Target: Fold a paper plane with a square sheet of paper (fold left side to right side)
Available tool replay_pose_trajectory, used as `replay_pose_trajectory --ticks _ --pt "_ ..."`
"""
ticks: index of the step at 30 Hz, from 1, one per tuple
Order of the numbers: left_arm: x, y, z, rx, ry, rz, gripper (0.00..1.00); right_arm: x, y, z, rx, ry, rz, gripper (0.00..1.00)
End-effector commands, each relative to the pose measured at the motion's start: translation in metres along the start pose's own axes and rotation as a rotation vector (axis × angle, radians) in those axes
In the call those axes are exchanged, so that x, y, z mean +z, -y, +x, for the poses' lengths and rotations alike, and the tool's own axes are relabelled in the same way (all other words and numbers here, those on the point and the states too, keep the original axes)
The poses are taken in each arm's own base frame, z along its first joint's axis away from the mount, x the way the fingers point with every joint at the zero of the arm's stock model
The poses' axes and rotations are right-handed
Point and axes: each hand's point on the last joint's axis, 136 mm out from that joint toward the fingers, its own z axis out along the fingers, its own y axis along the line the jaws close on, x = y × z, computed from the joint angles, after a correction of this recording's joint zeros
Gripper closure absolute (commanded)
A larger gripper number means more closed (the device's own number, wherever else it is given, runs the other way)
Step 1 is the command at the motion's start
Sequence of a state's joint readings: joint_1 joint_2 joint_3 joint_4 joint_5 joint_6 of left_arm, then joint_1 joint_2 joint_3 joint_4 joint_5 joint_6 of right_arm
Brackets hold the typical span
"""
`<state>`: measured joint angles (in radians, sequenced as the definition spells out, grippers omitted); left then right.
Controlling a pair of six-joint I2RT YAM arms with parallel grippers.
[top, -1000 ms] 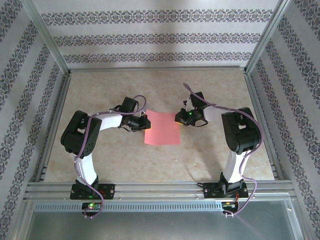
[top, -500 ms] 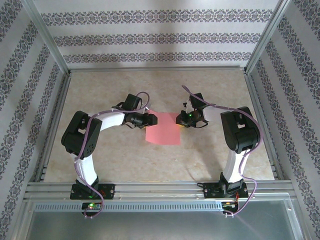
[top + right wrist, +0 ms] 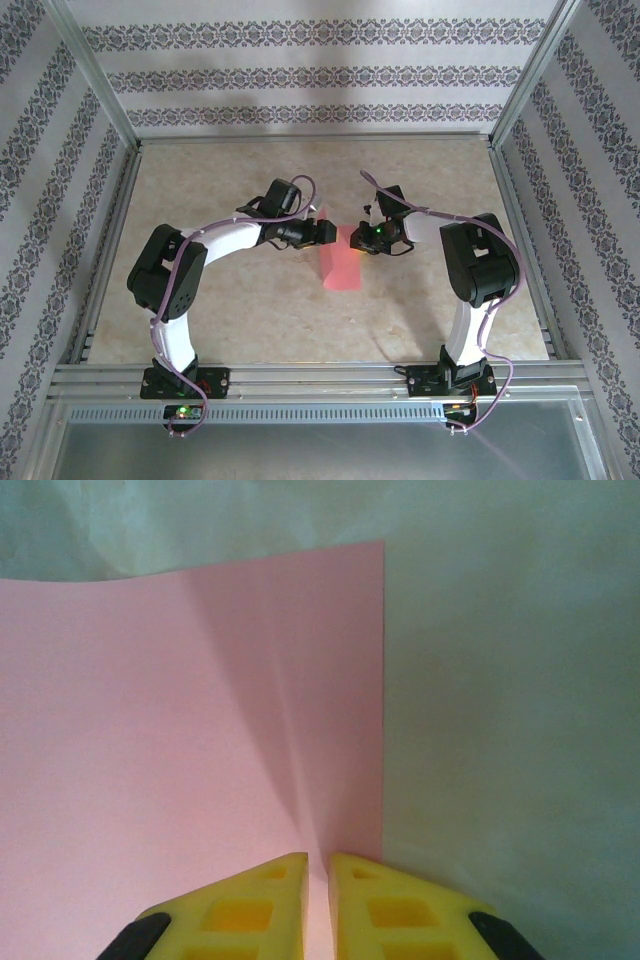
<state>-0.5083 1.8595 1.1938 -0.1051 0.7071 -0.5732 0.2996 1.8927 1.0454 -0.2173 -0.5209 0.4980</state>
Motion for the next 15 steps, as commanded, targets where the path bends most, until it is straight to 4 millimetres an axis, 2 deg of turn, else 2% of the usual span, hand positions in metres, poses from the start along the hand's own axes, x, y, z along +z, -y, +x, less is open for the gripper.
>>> replay_pose_trajectory --ticks 1,7,15 --pt "0.014 0.013 -0.004 0.012 -0.009 0.047 0.32 0.007 0.010 0.010 0.008 -0.034 0.048 0.83" --pt "0.029 0.008 0.000 0.009 -0.034 0.045 0.33 0.006 0.007 0.009 0.013 -0.024 0.035 0.83" --pt "0.036 -0.004 0.007 0.000 -0.063 0.011 0.47 0.001 -0.001 0.004 0.013 -0.002 0.006 0.83"
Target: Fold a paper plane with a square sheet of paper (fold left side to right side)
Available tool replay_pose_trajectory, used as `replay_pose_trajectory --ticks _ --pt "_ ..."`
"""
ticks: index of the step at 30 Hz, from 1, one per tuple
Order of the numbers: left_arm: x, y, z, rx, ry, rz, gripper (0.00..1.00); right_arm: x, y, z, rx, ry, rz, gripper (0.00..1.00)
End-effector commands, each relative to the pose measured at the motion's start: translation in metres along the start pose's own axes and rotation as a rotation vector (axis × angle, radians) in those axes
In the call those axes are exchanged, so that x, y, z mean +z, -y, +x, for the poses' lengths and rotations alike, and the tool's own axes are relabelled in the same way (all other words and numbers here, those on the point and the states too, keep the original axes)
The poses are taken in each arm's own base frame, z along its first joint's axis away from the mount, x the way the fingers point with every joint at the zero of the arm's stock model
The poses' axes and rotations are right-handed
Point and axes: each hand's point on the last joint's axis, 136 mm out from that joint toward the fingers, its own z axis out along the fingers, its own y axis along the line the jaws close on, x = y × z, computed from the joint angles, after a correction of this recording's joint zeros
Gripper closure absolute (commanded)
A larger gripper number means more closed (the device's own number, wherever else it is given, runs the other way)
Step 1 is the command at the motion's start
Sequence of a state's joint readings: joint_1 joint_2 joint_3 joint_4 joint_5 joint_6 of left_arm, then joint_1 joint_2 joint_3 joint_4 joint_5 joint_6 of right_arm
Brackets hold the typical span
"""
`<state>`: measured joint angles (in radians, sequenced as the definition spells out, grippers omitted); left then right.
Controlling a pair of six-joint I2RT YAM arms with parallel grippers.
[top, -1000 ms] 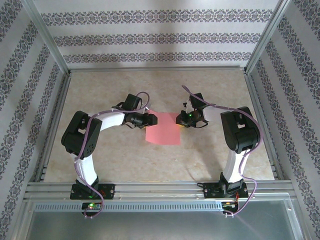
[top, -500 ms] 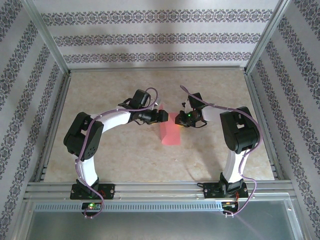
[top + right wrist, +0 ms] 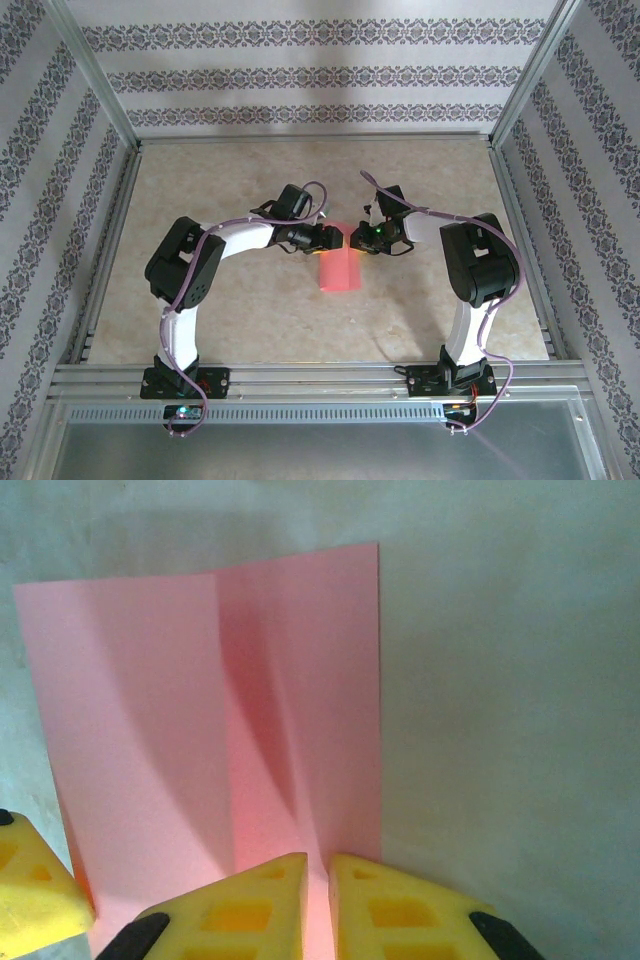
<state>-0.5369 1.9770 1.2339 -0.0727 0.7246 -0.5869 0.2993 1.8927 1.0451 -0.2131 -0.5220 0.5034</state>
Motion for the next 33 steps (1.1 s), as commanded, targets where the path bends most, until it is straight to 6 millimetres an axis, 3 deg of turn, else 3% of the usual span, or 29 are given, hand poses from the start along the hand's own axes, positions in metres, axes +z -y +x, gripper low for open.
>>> replay_pose_trajectory --ticks 1,7,15,20,25,33 --pt "0.002 0.008 -0.002 0.024 -0.003 0.004 0.48 0.000 -0.002 0.004 0.008 0.000 0.006 0.83" --pt "0.002 0.002 0.002 0.021 -0.010 -0.026 0.57 -0.015 -0.011 -0.004 0.002 0.045 -0.009 0.82" --pt "0.004 -0.002 0.002 0.014 -0.007 -0.034 0.65 -0.045 -0.016 -0.016 -0.001 0.111 -0.033 0.74" --pt "0.005 -0.003 0.002 0.011 -0.004 -0.036 0.69 -0.056 -0.021 -0.015 0.021 0.128 -0.186 0.63" --pt "0.005 -0.003 0.002 0.010 -0.005 -0.033 0.73 -0.052 -0.026 -0.001 0.036 0.083 -0.301 0.53" --pt "0.005 -0.004 0.003 0.004 -0.004 -0.039 0.79 -0.034 -0.023 0.011 0.065 0.032 -0.376 0.53"
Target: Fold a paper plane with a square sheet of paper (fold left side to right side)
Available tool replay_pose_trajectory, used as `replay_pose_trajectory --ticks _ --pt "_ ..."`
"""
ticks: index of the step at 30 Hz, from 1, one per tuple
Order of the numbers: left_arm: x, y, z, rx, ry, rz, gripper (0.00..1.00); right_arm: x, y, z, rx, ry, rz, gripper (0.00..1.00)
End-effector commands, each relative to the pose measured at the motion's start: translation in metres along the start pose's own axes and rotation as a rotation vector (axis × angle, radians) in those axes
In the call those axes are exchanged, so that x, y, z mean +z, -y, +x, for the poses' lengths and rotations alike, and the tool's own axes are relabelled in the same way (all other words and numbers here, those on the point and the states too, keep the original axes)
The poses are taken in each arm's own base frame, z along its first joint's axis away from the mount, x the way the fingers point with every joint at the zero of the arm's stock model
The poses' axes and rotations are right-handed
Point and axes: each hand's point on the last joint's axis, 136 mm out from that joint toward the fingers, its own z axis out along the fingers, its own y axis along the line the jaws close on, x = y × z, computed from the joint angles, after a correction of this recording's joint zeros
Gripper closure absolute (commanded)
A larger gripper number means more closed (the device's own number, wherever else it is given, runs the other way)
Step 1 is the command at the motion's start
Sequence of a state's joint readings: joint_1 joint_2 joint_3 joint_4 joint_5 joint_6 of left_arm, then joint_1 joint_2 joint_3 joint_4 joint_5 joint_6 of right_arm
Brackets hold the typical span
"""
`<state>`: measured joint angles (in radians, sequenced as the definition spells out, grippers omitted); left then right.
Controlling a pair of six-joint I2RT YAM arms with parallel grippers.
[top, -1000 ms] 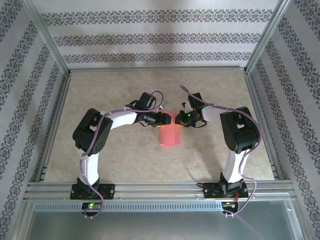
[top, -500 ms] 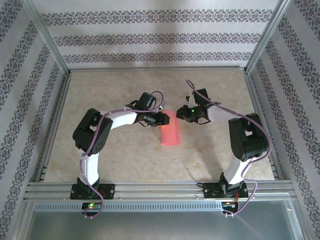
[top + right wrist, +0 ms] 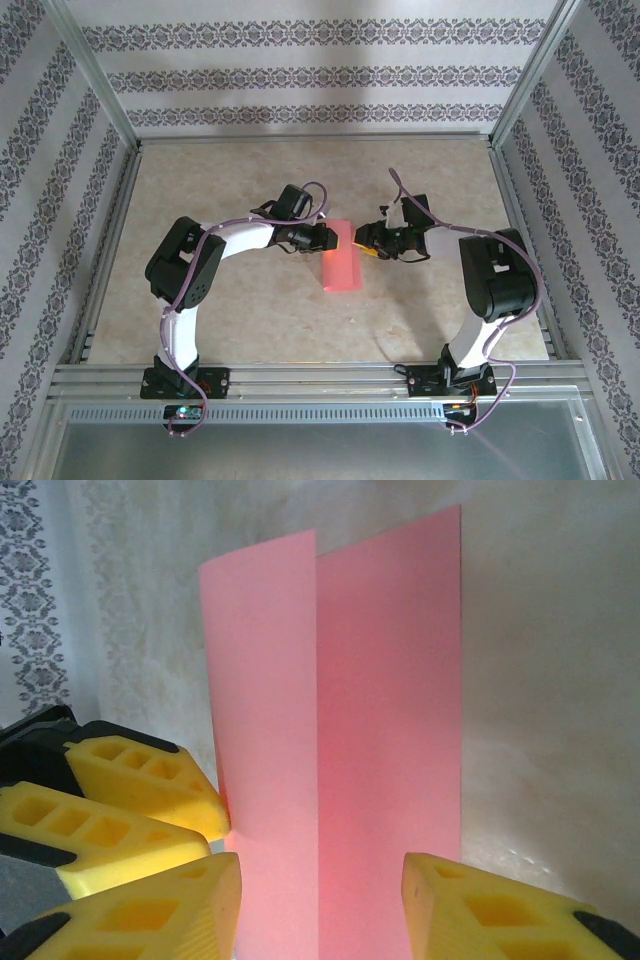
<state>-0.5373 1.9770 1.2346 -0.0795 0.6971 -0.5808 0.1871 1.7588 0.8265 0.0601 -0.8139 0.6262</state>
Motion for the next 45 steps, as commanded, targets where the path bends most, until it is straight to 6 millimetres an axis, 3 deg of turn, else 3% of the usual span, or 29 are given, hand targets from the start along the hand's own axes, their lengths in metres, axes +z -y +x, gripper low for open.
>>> replay_pose_trajectory --ticks 1,12,17,27,30,37,45 --pt "0.005 0.000 0.004 0.002 -0.012 -0.016 0.79 0.007 -0.005 0.004 -0.008 -0.028 -0.070 0.53" --pt "0.006 -0.002 0.004 -0.005 -0.013 -0.022 0.81 0.021 -0.009 0.014 0.001 -0.083 -0.115 0.55" --pt "0.006 -0.003 0.003 -0.009 -0.011 -0.027 0.82 0.023 -0.013 0.014 -0.006 -0.092 -0.124 0.60" --pt "0.001 -0.003 0.002 -0.003 0.003 -0.048 0.80 0.025 -0.009 0.008 -0.012 -0.066 -0.083 0.91" --pt "-0.004 -0.002 0.002 0.005 0.011 -0.058 0.71 0.025 -0.006 0.008 -0.023 -0.059 -0.051 0.99" --pt "-0.030 -0.008 0.004 0.025 0.073 -0.161 0.49 0.023 0.004 0.005 -0.049 -0.031 0.035 1.00" --pt "-0.034 -0.024 0.015 -0.013 0.058 -0.234 0.42 0.024 0.012 0.005 -0.060 -0.026 0.093 1.00"
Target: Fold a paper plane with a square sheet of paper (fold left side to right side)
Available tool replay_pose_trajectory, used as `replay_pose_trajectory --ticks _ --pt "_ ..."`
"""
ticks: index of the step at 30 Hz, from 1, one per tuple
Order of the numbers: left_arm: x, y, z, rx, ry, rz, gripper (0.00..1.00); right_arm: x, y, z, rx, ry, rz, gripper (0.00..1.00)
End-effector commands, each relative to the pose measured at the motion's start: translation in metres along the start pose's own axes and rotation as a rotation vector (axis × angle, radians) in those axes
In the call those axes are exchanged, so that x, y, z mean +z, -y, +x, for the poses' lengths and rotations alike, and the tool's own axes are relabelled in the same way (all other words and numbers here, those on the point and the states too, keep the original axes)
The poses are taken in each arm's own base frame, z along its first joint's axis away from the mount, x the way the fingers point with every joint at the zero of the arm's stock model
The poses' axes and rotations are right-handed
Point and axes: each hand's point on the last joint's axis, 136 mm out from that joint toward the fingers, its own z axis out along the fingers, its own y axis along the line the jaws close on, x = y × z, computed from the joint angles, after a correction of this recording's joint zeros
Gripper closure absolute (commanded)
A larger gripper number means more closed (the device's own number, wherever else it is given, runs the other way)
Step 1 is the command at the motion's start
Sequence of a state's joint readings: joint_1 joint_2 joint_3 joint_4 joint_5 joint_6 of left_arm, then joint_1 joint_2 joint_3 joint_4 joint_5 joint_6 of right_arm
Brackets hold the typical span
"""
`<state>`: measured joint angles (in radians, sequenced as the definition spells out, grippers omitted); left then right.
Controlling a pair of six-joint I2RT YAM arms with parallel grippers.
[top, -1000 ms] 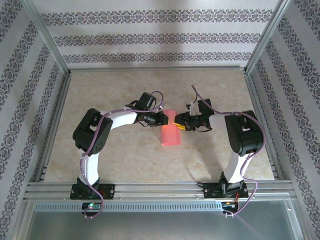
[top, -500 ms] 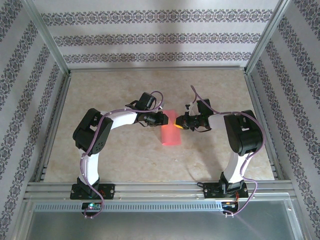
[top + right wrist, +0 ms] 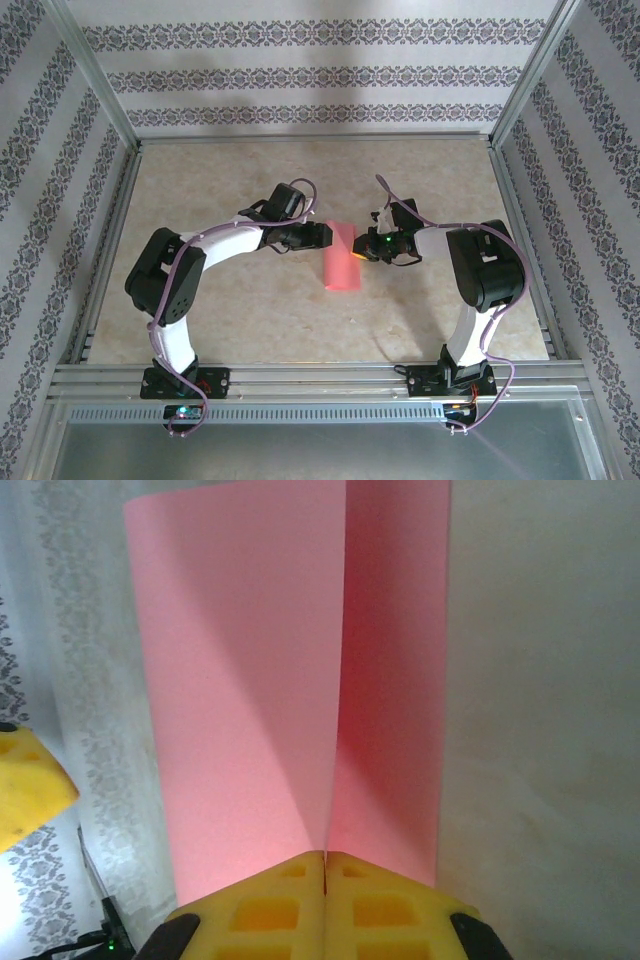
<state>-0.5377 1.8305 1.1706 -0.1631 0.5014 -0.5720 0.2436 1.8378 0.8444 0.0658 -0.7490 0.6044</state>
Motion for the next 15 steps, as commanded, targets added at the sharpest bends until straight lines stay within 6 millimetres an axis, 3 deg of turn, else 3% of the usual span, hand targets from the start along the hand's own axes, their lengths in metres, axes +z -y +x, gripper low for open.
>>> replay_pose_trajectory --ticks 1,15 --pt "0.006 -0.016 0.020 -0.023 -0.057 -0.076 0.42 -0.001 -0.004 -0.005 -0.043 0.014 0.029 1.00" --pt "0.038 -0.018 0.024 -0.057 -0.119 -0.104 0.40 -0.002 -0.003 -0.005 -0.056 0.018 0.055 1.00"
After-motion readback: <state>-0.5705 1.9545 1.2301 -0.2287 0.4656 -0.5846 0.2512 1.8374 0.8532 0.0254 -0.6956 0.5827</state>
